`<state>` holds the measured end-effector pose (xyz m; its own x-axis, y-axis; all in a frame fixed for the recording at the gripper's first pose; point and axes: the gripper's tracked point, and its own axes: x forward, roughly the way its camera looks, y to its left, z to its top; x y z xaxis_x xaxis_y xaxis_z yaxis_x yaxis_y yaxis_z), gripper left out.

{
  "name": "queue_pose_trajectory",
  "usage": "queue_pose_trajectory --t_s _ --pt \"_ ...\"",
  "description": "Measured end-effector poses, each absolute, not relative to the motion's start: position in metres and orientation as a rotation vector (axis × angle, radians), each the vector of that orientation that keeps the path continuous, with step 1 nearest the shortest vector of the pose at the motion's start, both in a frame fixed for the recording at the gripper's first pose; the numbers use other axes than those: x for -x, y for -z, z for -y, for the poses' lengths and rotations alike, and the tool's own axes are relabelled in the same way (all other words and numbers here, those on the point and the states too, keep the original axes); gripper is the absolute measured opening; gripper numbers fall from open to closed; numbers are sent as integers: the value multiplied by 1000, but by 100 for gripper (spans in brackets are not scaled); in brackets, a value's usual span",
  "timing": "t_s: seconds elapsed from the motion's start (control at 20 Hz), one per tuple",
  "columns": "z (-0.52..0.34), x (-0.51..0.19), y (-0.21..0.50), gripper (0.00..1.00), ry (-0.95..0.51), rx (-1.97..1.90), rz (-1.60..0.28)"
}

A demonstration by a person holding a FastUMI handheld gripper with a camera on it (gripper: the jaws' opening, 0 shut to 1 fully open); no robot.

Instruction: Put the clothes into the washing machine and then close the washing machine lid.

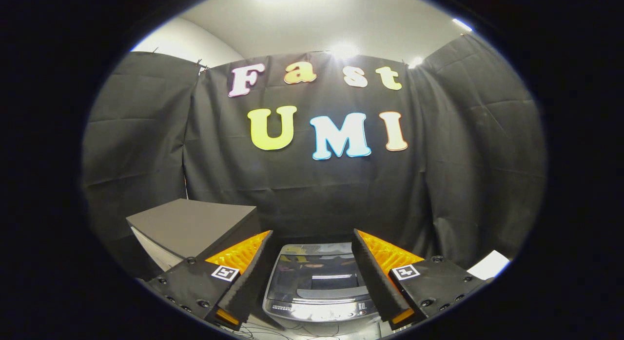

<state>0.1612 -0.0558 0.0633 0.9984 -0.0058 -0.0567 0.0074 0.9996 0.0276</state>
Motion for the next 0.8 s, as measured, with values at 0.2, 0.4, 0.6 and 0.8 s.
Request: queue_pose_trajectory --t_s 0.2,0.4,0.6,0.8 --pt "52 -123 -75 98 9 -38 -31" --pt "52 -83 -81 98 19 -36 -18" --pt "56 -51 -89 98 28 -27 0" --pt "57 -32 -100 98 22 -20 14"
